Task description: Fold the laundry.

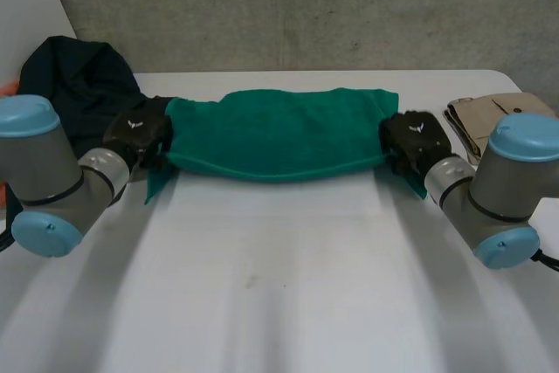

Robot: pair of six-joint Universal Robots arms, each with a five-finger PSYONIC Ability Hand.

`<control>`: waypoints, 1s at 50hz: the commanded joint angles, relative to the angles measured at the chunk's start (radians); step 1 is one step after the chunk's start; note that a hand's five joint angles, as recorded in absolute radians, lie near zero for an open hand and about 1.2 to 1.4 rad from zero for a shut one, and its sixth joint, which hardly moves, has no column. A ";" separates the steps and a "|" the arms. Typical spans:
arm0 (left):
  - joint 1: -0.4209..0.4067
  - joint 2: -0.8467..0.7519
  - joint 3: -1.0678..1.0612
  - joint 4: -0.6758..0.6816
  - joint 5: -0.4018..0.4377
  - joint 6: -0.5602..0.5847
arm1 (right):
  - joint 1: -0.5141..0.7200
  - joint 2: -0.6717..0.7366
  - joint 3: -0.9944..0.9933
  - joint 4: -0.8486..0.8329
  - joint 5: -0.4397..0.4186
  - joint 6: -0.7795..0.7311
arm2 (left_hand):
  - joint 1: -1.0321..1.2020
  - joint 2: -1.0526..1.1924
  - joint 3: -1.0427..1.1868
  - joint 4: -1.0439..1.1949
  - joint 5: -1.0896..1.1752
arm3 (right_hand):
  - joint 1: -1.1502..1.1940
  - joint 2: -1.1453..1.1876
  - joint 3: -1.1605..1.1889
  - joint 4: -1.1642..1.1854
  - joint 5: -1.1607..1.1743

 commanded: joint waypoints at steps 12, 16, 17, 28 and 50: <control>0.029 -0.003 0.022 0.002 -0.005 0.027 | -0.073 0.111 -0.171 0.195 0.100 0.140 | 0.227 0.197 0.201 0.195 0.231 | -0.300 -0.332 -0.337 -0.345 -0.328; 0.032 -0.001 0.033 0.001 -0.012 0.024 | -0.095 0.122 -0.203 0.255 0.114 0.152 | 0.227 0.197 0.201 0.195 0.231 | -0.303 -0.335 -0.340 -0.348 -0.331; 0.033 -0.001 0.037 -0.004 -0.017 0.023 | -0.102 0.128 -0.217 0.281 0.106 0.161 | 0.227 0.197 0.201 0.195 0.231 | -0.315 -0.347 -0.352 -0.360 -0.342; 0.030 0.011 0.044 -0.007 -0.029 0.024 | -0.135 0.163 -0.282 0.413 0.045 0.187 | 0.227 0.197 0.201 0.195 0.231 | 0.240 0.208 0.203 0.195 0.213; -0.019 0.531 -0.062 -0.659 -0.035 0.507 | -0.189 -0.478 0.021 0.902 0.008 -0.767 | 0.227 0.197 0.201 0.195 0.231 | 0.243 0.212 0.206 0.198 0.216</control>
